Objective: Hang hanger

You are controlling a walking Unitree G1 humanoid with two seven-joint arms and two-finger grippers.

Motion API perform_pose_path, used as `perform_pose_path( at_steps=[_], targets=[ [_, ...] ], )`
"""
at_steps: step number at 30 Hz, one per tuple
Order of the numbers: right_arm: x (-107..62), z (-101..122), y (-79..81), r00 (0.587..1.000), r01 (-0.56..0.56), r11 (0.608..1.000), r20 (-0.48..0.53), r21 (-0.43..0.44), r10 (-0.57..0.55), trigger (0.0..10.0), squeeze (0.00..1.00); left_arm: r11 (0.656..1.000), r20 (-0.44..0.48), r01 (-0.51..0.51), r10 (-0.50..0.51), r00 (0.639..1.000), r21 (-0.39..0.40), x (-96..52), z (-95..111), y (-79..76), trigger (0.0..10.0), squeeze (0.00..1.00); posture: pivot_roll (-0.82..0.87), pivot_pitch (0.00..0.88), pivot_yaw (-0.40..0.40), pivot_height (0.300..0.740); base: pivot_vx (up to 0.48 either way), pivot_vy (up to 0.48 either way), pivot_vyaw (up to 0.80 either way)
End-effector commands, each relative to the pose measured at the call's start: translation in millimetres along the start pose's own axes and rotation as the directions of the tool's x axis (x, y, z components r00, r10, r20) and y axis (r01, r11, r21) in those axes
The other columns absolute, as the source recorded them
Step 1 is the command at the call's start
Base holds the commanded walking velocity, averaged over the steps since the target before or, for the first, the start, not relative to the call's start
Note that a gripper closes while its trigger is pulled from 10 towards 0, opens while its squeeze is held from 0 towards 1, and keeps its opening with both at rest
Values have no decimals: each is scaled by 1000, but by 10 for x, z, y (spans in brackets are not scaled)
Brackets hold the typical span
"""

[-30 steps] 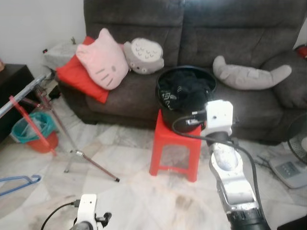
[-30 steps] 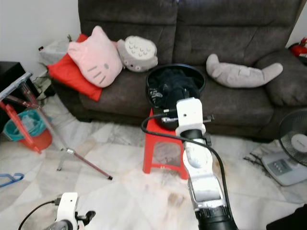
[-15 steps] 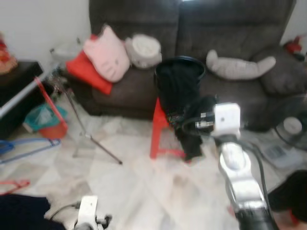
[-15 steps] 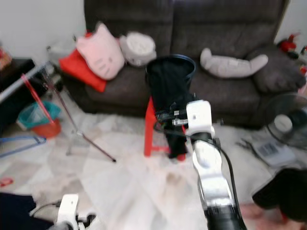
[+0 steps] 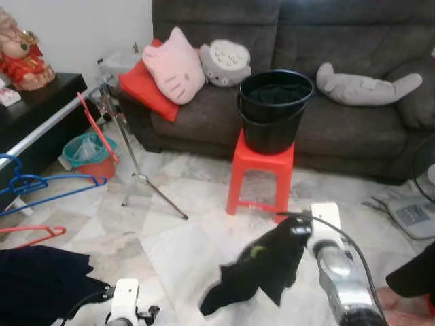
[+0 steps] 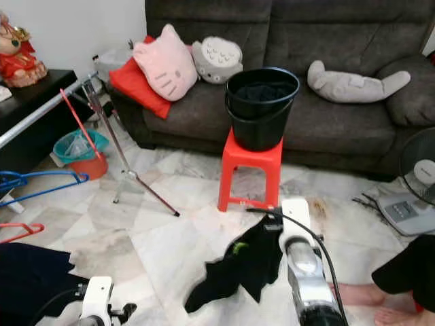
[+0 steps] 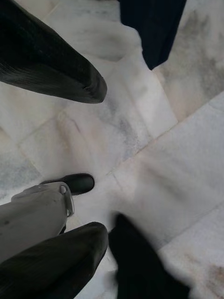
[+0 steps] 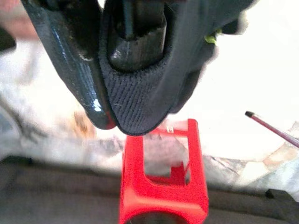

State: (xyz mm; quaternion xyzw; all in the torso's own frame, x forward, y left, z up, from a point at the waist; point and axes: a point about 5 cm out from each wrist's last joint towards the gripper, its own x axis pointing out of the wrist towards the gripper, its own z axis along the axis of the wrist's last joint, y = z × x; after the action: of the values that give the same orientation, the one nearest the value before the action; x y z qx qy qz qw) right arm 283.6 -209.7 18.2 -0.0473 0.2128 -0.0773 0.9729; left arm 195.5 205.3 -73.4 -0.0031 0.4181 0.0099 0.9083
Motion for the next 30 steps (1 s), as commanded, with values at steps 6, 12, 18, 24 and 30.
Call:
perform_pose_path(
  at_steps=[6, 12, 18, 24, 30],
  targets=[
    [33, 169, 90, 993, -25, 998, 118, 65, 18, 10000, 0, 1000, 107, -6, 8, 994, -20, 1, 205, 123, 10000, 0, -71, 0, 94, 740, 0, 0, 0],
    [36, 176, 204, 985, -50, 995, 171, 86, 34, 10000, 0, 1000, 190, 4, -1, 982, -15, 18, 386, 95, 10000, 0, -62, 0, 91, 740, 0, 0, 0],
    [15, 194, 229, 979, -43, 997, 204, 66, 29, 10000, 0, 1000, 214, 11, -9, 977, -6, 24, 432, 59, 10000, 0, -66, 0, 95, 740, 0, 0, 800],
    [18, 170, 282, 976, -60, 997, 213, 53, 47, 10000, 0, 1000, 239, 12, -12, 971, 1, 16, 462, 72, 10000, 0, -55, 0, 96, 740, 0, 0, 800],
    [26, 172, 287, 975, -52, 997, 218, 63, 37, 10000, 0, 1000, 266, 2, -1, 964, -3, 9, 500, 86, 10000, 0, -47, 5, 99, 740, 0, 0, 800]
  ],
)
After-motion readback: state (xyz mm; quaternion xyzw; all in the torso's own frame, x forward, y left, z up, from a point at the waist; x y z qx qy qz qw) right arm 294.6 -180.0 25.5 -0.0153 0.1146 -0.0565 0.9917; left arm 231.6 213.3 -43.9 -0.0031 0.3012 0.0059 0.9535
